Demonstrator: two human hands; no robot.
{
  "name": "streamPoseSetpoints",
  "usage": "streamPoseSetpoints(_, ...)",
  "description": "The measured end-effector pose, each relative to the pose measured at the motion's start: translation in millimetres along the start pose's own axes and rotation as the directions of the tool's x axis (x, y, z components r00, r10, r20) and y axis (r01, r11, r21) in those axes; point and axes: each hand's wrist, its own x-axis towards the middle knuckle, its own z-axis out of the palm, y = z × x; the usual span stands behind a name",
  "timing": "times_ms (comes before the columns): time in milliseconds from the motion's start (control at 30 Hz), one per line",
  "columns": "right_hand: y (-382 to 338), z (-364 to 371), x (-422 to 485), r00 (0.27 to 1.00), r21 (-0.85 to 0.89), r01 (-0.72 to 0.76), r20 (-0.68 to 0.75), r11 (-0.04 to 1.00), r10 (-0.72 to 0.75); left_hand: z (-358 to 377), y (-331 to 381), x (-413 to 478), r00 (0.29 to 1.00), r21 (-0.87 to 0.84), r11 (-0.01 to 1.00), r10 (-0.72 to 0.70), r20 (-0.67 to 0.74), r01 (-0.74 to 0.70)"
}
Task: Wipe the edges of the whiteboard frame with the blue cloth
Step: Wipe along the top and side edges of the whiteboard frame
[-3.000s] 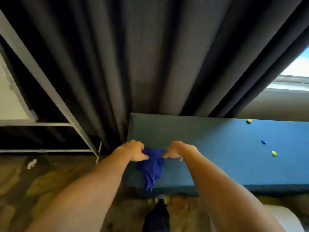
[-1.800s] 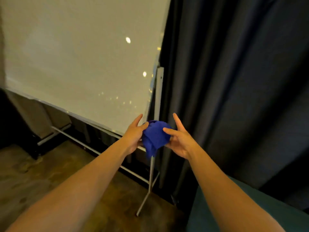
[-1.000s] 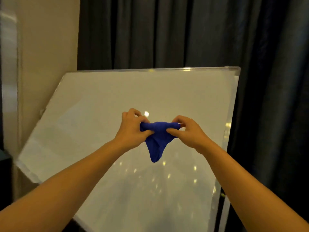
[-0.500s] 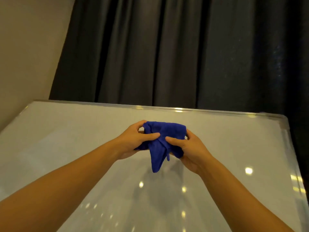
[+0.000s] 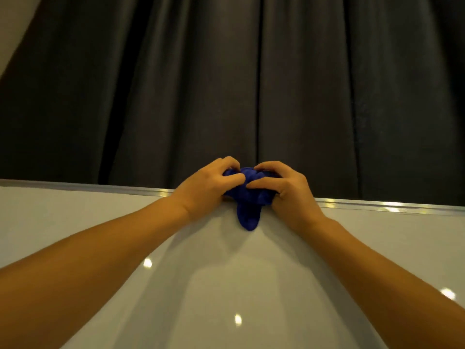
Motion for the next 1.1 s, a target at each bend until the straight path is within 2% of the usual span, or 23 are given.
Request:
streamPoseSetpoints(100, -4, 16, 7, 0.990, -0.129, -0.029, 0.133, 0.991, 0.047, 14, -27, -16, 0.999, -0.112, 0.992, -0.051, -0.010, 0.050)
streamPoseSetpoints(200, -19, 5, 21, 0.948, -0.352, -0.105, 0.248, 0.930, 0.201, 21, -46, -28, 0.990, -0.312, 0.940, -0.141, 0.016, 0.139)
streamPoseSetpoints(267, -38, 1, 36, 0.905, -0.493, -0.164, 0.270, 0.855, 0.329, 21, -50, -30, 0.969, -0.499, 0.833, -0.239, 0.066, 0.240)
streamPoseSetpoints(333, -54, 19, 48, 0.921, -0.566, -0.151, 0.218, 0.810, 0.324, 20, -50, -30, 0.943, -0.630, 0.711, -0.310, 0.120, 0.313)
streamPoseSetpoints(400, -64, 54, 46, 0.927, -0.578, -0.143, 0.206, 0.803, 0.313, 19, -48, -34, 0.934, -0.673, 0.665, -0.339, 0.115, 0.325)
streamPoseSetpoints(500, -58, 90, 17, 0.926, -0.656, -0.114, 0.203, 0.746, 0.320, 22, -44, -44, 0.896, -0.578, 0.698, -0.418, 0.149, 0.422)
streamPoseSetpoints(600, -34, 66, -10, 0.920, -0.732, -0.060, 0.223, 0.679, 0.322, 31, -34, -51, 0.876, -0.331, 0.811, -0.445, 0.184, 0.482)
streamPoseSetpoints(700, -3, 14, -31, 0.912, -0.796, -0.168, 0.099, 0.582, 0.399, 35, -23, -46, 0.879, -0.106, 0.882, -0.434, 0.199, 0.460)
streamPoseSetpoints(800, 10, -25, -48, 0.841, -0.799, -0.351, -0.039, 0.488, 0.540, 39, -11, -27, 0.814, 0.101, 0.852, -0.522, 0.256, 0.514)
streamPoseSetpoints(867, 3, -17, -47, 0.819, -0.754, -0.404, -0.046, 0.519, 0.571, 43, -1, -13, 0.758, 0.161, 0.800, -0.599, 0.259, 0.578)
streamPoseSetpoints(1000, -21, 32, -42, 0.907, -0.694, -0.192, 0.144, 0.694, 0.395, 49, 6, -11, 0.723, 0.206, 0.745, -0.666, 0.185, 0.634)
streamPoseSetpoints(1100, -10, 4, -57, 0.929, -0.757, -0.071, 0.188, 0.649, 0.320, 47, 0, -19, 0.738, 0.196, 0.752, -0.658, 0.152, 0.630)
